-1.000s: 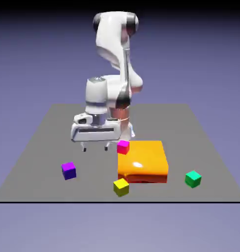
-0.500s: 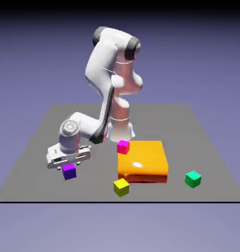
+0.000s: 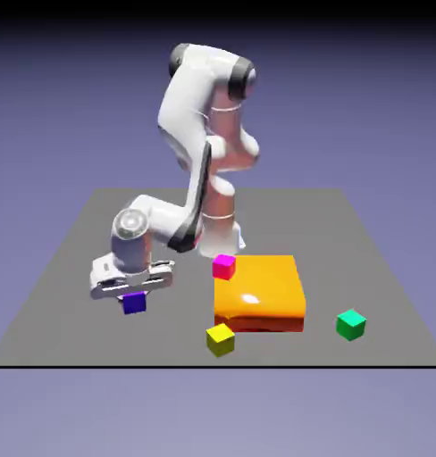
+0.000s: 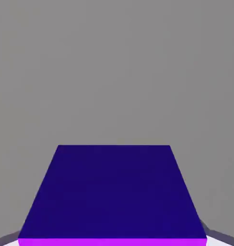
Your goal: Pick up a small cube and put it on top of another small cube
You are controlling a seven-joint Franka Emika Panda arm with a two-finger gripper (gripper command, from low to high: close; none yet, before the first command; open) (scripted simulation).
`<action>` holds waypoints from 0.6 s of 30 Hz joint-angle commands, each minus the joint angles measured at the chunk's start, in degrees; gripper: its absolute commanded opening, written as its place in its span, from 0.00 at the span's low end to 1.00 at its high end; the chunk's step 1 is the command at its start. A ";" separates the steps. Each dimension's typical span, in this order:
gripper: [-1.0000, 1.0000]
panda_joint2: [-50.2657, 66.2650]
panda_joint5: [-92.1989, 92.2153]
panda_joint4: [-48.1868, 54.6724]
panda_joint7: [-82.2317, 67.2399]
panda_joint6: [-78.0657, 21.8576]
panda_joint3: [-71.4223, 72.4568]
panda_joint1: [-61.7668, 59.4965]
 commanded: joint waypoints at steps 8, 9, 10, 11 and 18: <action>0.00 -0.47 5.24 4.58 20.05 -5.48 13.44 -7.18; 0.00 -0.53 5.92 5.15 22.54 -6.17 15.12 -8.08; 0.00 -0.59 6.60 5.72 25.03 -6.86 16.80 -8.97; 0.00 -0.64 7.27 6.29 27.52 -7.54 18.49 -9.87; 0.00 -1.05 12.01 10.30 44.97 -12.37 30.25 -16.15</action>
